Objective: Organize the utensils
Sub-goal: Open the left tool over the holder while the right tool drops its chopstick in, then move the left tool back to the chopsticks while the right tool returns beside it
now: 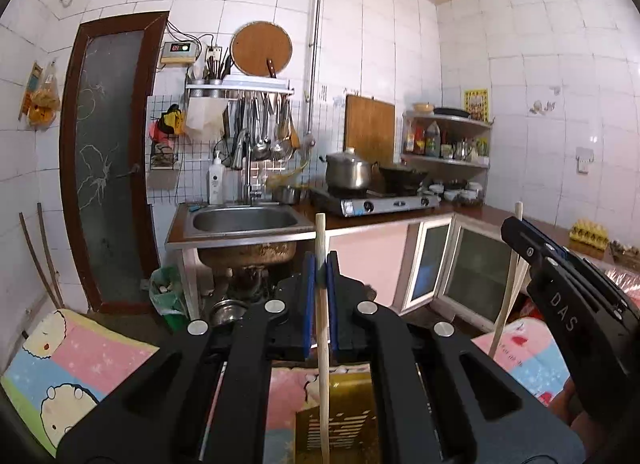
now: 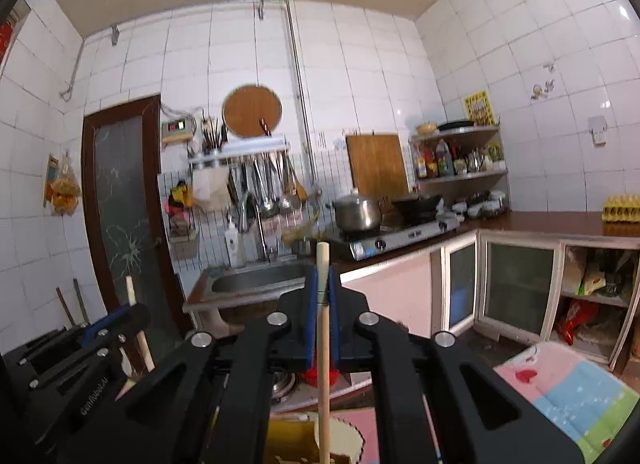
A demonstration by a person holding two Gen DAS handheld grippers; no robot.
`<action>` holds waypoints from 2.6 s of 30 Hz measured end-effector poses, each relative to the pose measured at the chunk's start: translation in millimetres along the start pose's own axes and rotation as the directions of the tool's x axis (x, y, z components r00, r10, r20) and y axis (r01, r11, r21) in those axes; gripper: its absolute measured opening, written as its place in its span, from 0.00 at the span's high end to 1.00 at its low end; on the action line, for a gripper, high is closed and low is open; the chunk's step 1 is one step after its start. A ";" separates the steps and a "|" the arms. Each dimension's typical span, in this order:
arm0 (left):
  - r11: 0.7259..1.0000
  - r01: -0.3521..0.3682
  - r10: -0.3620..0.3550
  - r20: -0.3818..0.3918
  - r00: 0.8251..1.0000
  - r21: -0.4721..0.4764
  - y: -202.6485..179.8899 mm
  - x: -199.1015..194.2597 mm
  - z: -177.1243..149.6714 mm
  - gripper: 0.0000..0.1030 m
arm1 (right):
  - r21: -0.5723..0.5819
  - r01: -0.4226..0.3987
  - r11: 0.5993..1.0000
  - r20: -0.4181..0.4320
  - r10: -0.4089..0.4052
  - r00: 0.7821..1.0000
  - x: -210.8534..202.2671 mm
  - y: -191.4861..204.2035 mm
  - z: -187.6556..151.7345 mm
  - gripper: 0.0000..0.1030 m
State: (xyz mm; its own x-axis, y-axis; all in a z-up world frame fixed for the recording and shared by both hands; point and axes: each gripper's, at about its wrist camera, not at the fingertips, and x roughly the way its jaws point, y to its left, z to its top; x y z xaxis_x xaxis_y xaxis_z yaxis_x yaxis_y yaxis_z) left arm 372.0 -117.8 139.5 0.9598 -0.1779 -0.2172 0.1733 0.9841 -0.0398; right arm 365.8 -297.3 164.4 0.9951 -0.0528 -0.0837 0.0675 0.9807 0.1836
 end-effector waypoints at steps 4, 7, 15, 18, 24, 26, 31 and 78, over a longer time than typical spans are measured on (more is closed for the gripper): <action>1.000 -0.008 0.008 -0.035 0.999 0.004 5.9 8.5 -16.1 0.96 | -0.019 0.002 1.000 -0.056 -0.003 0.998 7.6 -3.1 -20.2 0.94; 1.000 -0.014 0.015 -0.069 0.997 0.014 9.3 12.6 -25.4 0.96 | -0.037 0.007 0.999 -0.097 -0.010 0.995 11.2 -3.0 -30.3 0.94; 0.999 -0.046 0.048 -0.090 0.995 0.018 29.8 -26.7 -12.7 0.46 | -0.042 0.039 0.998 -0.167 -0.046 0.985 -17.1 -9.1 -28.4 0.44; 0.999 -0.046 0.048 -0.086 0.995 0.026 40.1 -55.2 -2.0 0.28 | -0.044 0.072 0.996 -0.173 -0.079 0.982 -42.0 -13.2 -20.1 0.40; 0.994 -0.075 0.082 -0.091 0.993 0.074 57.3 -118.5 -5.0 0.05 | -0.094 0.095 0.991 -0.245 -0.115 0.963 -94.6 -14.7 -28.5 0.29; 0.993 -0.074 0.085 -0.126 0.988 0.089 61.6 -134.2 -14.1 0.05 | -0.107 0.095 0.990 -0.279 -0.122 0.953 -112.3 -13.5 -37.1 0.28; 0.994 -0.053 0.074 -0.242 0.968 0.092 67.2 -156.7 -54.2 0.05 | -0.139 0.078 0.987 -0.354 -0.123 0.927 -149.4 -5.3 -68.2 0.28; 0.993 -0.104 0.121 -0.606 0.787 0.064 80.7 -84.7 -202.0 0.05 | 0.016 0.166 0.986 -0.755 -0.097 0.649 -134.3 -6.7 -209.0 0.66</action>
State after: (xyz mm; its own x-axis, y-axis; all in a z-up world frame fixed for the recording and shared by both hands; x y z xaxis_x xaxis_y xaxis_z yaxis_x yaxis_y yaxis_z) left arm 260.0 -23.5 -42.4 0.6422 -0.0212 -0.7663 0.0866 0.9952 0.0450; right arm 216.6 -257.3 -30.3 0.5847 0.0124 -0.8112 0.2334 0.9550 0.1828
